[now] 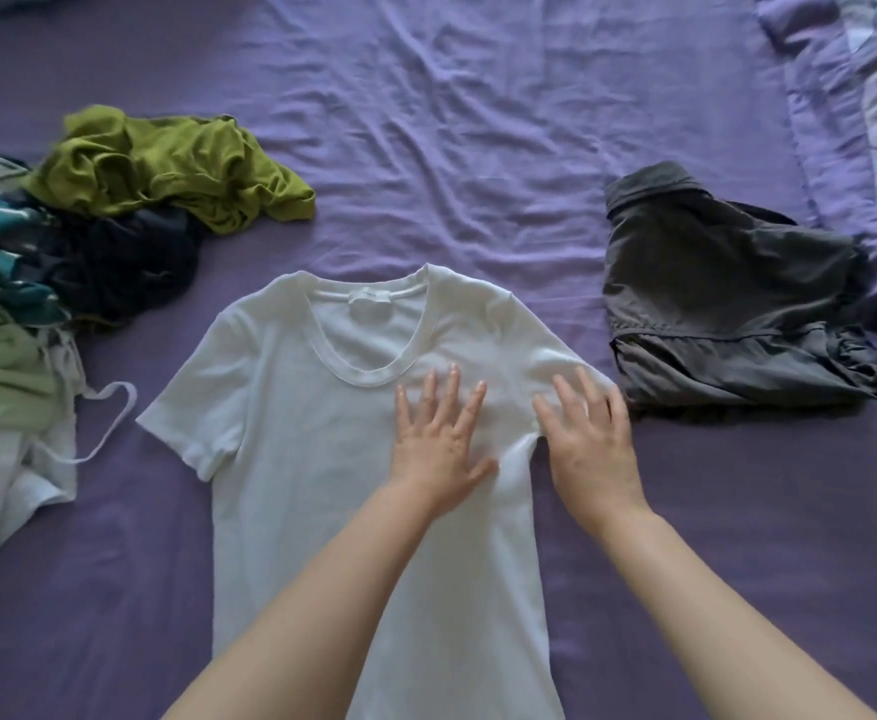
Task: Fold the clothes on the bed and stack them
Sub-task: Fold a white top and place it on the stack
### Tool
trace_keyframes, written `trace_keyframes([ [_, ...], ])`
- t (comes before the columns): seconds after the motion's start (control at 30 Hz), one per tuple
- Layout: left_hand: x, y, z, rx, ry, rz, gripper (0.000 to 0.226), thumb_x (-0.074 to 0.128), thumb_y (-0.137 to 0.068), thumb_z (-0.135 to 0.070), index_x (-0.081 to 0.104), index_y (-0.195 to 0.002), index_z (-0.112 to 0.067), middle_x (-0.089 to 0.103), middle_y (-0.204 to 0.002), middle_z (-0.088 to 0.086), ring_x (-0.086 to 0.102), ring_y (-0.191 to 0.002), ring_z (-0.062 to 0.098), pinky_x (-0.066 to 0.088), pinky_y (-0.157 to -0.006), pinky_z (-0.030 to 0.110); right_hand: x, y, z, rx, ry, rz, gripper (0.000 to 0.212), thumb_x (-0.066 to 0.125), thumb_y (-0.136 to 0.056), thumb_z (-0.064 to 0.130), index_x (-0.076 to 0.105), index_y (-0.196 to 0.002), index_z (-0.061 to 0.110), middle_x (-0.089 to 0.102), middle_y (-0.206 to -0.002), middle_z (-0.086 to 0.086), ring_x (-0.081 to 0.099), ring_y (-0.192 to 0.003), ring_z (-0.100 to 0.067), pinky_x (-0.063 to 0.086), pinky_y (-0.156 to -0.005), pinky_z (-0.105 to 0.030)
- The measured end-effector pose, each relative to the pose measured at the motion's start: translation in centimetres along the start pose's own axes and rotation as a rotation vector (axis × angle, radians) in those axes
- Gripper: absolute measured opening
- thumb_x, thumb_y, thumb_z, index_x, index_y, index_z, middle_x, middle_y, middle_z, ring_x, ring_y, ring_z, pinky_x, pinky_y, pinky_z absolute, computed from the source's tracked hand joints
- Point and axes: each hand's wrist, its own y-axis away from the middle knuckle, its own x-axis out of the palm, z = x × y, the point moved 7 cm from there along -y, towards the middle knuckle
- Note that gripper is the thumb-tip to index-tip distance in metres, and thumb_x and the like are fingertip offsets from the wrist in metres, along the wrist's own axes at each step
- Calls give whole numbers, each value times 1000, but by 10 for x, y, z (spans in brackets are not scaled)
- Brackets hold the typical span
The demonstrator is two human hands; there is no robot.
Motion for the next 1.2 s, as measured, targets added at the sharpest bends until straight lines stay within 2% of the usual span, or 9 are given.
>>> trace_keyframes([
  [0.17, 34, 73, 25, -121, 46, 116, 77, 36, -94, -56, -11, -151, -32, -25, -157, 3, -24, -144, 28, -11, -114, 54, 11, 55, 64, -168, -99, 125, 49, 86, -57, 12, 72, -105, 14, 65, -120, -15, 57, -116, -38, 49, -90, -55],
  [0.33, 67, 145, 53, -205, 89, 195, 74, 42, -95, -39, -7, -151, -36, -21, -158, 3, -19, -145, 28, 2, -116, 51, 26, 110, 79, -40, -82, 231, 61, 88, -53, 13, 71, -111, 12, 63, -122, -19, 58, -113, -42, 51, -82, -56],
  [0.5, 95, 203, 78, -174, 64, 185, 69, 38, -97, -32, -4, -151, -33, -20, -159, 2, -16, -146, 26, 0, -117, 47, 34, 163, 96, -47, -53, 214, 50, 63, -64, 10, 69, -113, 10, 60, -123, -24, 56, -115, -45, 52, -81, -56],
  [0.6, 104, 230, 89, -159, 49, 156, 65, 36, -99, -31, -1, -152, -33, -16, -160, 3, -14, -146, 27, -4, -117, 48, 33, 191, 110, -29, -52, 210, 53, 79, -63, 1, 69, -115, 8, 59, -124, -27, 54, -116, -48, 51, -80, -57],
  [0.7, 105, 259, 108, -296, 62, 88, 67, 41, -98, -32, 1, -152, -34, -16, -159, 5, -14, -146, 28, 0, -116, 50, 29, 220, 112, 168, -116, 227, 62, 85, -62, 6, 65, -120, 9, 51, -132, -28, 50, -119, -49, 52, -76, -57],
  [0.83, 111, 299, 140, -557, 323, 5, 69, 52, -96, -28, 11, -151, -34, -1, -158, 10, 21, -139, 31, 31, -108, 41, 30, 257, 101, 464, -130, 309, 64, 62, -89, 19, 34, -146, 24, 35, -147, -19, 49, -115, -41, 47, -82, -48],
  [0.97, 123, 320, 152, -607, 724, -31, 46, 37, -100, -17, 35, -144, -26, 38, -132, 8, 47, -110, 29, 41, -84, 34, 26, 276, 101, 478, -215, 382, 57, 45, -96, 13, 27, -146, 34, 41, -123, -5, 53, -83, -29, 39, -67, -33],
  [1.1, 114, 332, 169, -577, 407, -60, 61, 37, -91, -1, 35, -143, -34, 41, -111, 2, 42, -97, 20, 39, -77, 30, 13, 283, 94, 521, -157, 360, 53, 47, -94, 10, 34, -141, 30, 40, -111, -4, 49, -74, -24, 38, -60, -33],
  [1.2, 110, 330, 168, -545, 348, -5, 62, 40, -89, -2, 34, -142, -33, 39, -121, 4, 41, -104, 23, 37, -84, 30, 14, 278, 98, 465, -128, 448, 46, 53, -92, 20, 41, -135, 26, 35, -135, -7, 49, -105, -29, 44, -76, -37],
])
